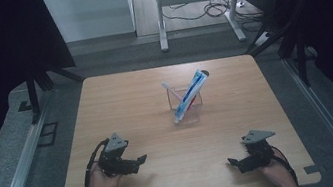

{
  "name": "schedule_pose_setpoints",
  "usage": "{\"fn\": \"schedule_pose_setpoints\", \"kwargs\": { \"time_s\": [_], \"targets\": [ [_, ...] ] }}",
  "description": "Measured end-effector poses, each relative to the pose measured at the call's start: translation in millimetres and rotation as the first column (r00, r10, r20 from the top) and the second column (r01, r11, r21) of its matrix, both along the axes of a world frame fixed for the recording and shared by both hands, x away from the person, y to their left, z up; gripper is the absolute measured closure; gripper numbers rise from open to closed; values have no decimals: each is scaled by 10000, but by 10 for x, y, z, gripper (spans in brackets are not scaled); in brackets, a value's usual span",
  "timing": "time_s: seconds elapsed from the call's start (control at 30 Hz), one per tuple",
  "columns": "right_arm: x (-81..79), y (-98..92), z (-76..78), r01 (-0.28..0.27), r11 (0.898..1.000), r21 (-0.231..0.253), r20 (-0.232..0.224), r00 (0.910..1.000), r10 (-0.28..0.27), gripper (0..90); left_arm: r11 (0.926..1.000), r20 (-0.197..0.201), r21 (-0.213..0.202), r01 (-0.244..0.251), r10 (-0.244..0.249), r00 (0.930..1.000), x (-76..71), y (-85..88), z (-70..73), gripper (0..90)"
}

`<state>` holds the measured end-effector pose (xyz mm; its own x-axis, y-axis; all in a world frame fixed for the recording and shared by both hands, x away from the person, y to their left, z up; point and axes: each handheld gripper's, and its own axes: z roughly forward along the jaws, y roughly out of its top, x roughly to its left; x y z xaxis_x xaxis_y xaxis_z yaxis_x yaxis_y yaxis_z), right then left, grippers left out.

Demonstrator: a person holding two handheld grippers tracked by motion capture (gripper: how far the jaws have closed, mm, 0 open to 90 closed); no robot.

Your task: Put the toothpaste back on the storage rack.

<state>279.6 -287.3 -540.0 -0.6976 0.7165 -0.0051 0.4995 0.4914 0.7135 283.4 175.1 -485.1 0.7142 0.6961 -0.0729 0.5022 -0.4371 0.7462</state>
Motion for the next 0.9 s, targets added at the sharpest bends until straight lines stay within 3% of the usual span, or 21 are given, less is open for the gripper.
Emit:
{"fn": "schedule_pose_setpoints", "kwargs": {
  "time_s": [0.67,0.9],
  "targets": [
    [-5,11,3,-23,10000,-48,36,10000,23,0,9987,-312,375,-331,342,9989,-94,8,-316,133],
    [-7,18,3,-53,10000,-60,47,10000,53,0,9961,-305,792,-399,424,9986,-103,-33,-402,133]
  ]
}}
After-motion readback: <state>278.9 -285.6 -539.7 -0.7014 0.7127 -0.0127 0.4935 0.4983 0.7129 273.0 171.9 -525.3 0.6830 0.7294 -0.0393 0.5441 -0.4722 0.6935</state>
